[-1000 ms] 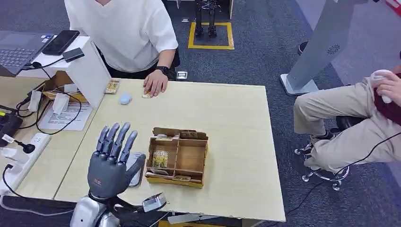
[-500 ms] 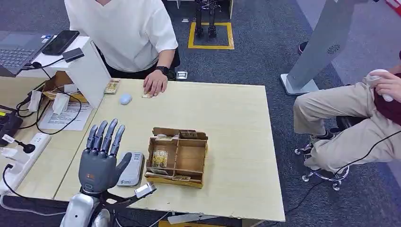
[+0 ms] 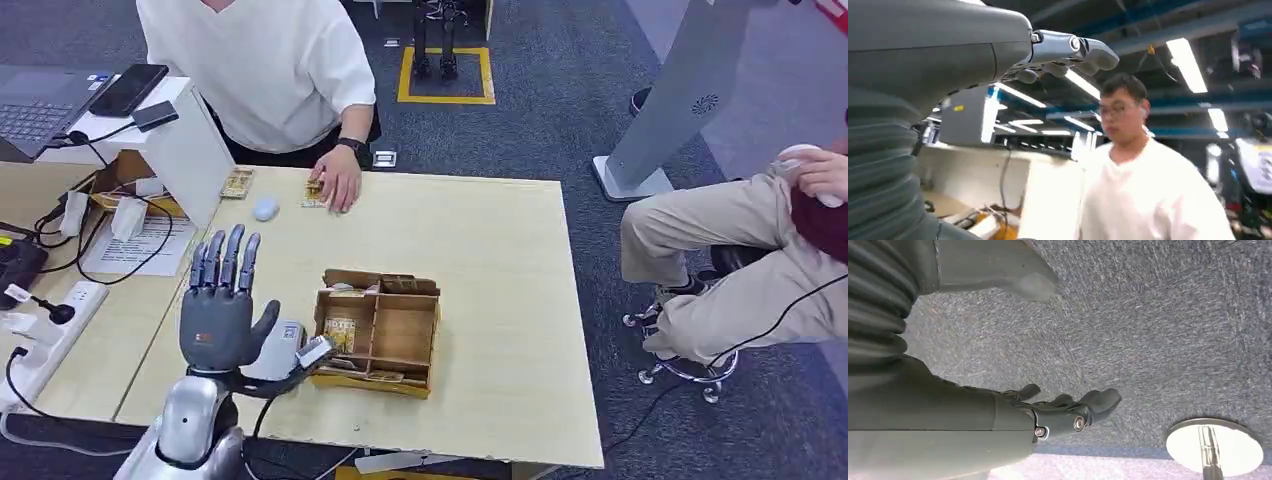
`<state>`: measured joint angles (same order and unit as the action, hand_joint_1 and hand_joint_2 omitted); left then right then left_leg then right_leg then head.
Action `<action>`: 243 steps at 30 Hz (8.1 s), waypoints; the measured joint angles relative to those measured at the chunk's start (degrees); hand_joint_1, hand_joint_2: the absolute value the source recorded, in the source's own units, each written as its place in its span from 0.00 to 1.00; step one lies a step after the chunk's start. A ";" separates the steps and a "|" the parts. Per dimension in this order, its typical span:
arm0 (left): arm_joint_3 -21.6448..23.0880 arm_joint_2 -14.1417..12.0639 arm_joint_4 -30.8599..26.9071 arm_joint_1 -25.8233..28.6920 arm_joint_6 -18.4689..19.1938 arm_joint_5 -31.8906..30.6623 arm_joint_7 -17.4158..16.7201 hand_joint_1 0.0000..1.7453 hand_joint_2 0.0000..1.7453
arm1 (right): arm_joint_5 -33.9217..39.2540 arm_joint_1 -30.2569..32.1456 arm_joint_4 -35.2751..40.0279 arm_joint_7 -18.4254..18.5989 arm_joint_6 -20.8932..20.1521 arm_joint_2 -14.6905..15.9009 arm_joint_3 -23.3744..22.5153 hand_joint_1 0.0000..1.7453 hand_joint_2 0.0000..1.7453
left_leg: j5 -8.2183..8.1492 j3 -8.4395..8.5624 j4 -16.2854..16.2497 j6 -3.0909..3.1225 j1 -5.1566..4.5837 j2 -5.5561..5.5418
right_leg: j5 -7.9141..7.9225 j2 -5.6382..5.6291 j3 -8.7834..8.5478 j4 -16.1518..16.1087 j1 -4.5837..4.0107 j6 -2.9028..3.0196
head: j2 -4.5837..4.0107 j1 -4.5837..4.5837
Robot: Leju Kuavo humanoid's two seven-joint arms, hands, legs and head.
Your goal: Pass the card to the sensor for recognition and then transmit it.
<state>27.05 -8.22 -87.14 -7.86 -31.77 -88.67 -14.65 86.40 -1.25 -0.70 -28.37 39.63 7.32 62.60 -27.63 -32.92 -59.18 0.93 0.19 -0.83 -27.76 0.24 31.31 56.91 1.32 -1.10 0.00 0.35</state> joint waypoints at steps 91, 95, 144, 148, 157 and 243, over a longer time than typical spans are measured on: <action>10.98 8.08 9.75 -6.38 14.77 0.11 -0.95 0.00 1.00 | 2.25 1.23 0.00 0.72 0.00 -0.15 0.70 0.00 1.00 | 0.00 -0.04 0.00 0.00 0.00 0.02 | 0.03 -0.04 0.02 0.00 0.00 0.03 | 0.00 0.00; 10.76 8.78 9.75 -6.38 14.09 0.11 -1.26 0.00 1.00 | 2.25 1.09 0.00 0.79 0.00 -0.17 0.83 0.00 1.00 | 0.00 -0.04 0.00 0.00 -0.01 0.02 | 0.03 -0.03 0.02 0.00 0.00 0.03 | 0.02 0.00; 8.16 13.48 16.92 -9.44 10.00 0.02 -4.60 0.42 1.00 | 1.64 -0.64 0.04 2.80 0.00 -0.46 3.93 0.00 1.00 | 0.00 -0.03 0.00 0.01 -0.01 0.02 | 0.04 -0.04 0.03 0.00 0.00 0.02 | 0.00 0.00; 8.16 13.48 16.92 -9.43 8.15 0.02 -4.52 1.00 1.00 | 1.75 -0.70 0.02 2.80 0.00 -0.46 4.04 0.00 1.00 | 0.00 -0.03 0.00 0.01 -0.01 0.02 | 0.04 -0.03 0.02 0.00 0.00 0.02 | 0.00 0.00; 8.16 13.48 16.92 -9.42 5.72 0.07 -2.99 1.00 1.00 | 1.88 -0.75 0.02 2.95 0.00 -0.46 4.94 0.00 1.00 | 0.00 -0.04 0.00 0.01 -0.01 0.02 | 0.04 -0.03 0.02 0.00 0.00 0.02 | 0.00 0.00; -5.94 4.81 -2.06 12.18 -7.81 7.96 22.04 0.00 1.00 | 0.59 0.68 -0.07 0.74 0.00 0.15 1.90 0.00 1.00 | 0.01 -0.08 0.03 0.03 0.00 0.01 | 0.01 -0.01 0.04 0.01 0.00 0.03 | 0.00 -0.02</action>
<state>21.11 -3.41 -89.20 4.33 -39.58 -80.72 7.39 86.99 -0.57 -0.77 -27.63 39.63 7.48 64.50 -27.62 -32.99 -59.16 0.96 0.19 -0.82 -27.75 0.22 31.35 56.91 1.31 -1.07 0.00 0.33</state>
